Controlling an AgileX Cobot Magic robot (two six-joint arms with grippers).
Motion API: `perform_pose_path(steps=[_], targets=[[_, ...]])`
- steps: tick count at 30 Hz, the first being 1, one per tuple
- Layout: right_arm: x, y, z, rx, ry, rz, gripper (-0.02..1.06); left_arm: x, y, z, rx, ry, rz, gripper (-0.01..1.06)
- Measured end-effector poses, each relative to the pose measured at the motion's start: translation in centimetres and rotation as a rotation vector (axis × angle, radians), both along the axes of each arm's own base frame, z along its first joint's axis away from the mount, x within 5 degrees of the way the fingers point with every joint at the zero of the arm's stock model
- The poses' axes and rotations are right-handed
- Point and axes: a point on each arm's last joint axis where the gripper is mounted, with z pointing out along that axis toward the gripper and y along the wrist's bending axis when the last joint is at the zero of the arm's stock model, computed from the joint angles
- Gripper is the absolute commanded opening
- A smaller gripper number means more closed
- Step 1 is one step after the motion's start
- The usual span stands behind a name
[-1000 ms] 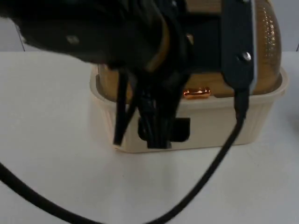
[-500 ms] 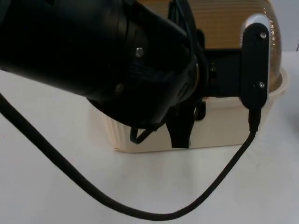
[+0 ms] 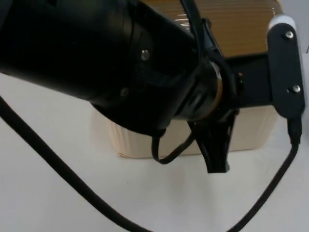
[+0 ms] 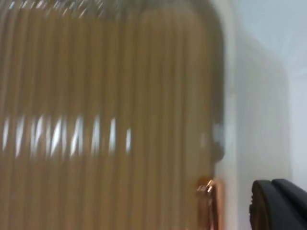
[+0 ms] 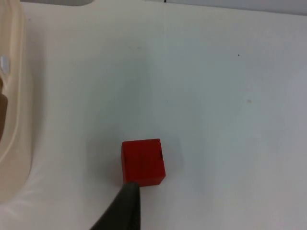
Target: Open the box lid with the left hand, place the block into the box with the right hand, then close the box lid with the left hand.
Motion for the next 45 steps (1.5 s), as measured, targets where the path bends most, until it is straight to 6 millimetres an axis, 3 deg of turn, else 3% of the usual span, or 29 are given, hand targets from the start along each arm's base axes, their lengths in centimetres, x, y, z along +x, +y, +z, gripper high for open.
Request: perform_pose_path(steps=[9,22,32,37,45], targets=[[0.0,0.0,0.0,-0.001,-0.006,0.001,1.04,0.4,-0.7,-2.9,0.132,-0.053,-0.098,0.00],[0.1,0.0,0.1,-0.003,-0.012,-0.003,1.04,3.0,1.2,-2.9,0.148,-0.079,-0.022,0.00],[0.1,-0.1,0.1,-0.008,-0.012,-0.002,1.04,3.1,1.2,-2.8,0.150,-0.089,-0.030,0.00],[0.1,-0.1,0.1,-0.005,-0.012,-0.005,1.04,3.5,1.3,-2.4,0.155,-0.123,0.003,0.00],[0.1,0.0,0.2,0.001,-0.021,-0.007,1.04,6.1,0.6,0.9,0.081,-0.223,0.091,0.00]])
